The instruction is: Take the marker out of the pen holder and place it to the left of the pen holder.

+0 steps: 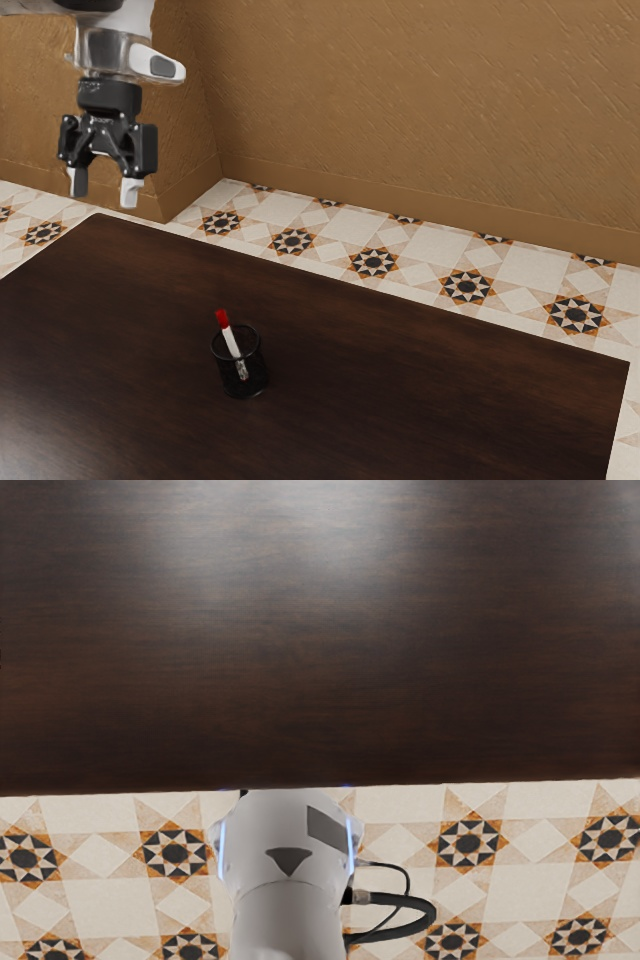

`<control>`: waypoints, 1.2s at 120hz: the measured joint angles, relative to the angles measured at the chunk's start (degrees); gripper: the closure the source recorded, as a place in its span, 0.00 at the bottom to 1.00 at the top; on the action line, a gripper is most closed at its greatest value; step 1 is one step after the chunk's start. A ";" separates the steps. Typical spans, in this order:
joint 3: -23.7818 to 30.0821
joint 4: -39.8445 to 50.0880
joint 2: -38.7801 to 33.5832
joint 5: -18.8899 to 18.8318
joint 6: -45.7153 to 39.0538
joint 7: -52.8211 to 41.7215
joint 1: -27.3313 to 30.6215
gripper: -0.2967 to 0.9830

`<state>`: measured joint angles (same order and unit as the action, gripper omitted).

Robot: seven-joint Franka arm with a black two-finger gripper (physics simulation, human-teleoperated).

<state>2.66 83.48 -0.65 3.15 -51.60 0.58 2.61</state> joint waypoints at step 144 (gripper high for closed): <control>-11.47 1.45 34.32 20.80 -24.17 1.73 -1.06 0.66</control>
<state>-8.81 84.93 33.67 23.95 -75.77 2.31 1.55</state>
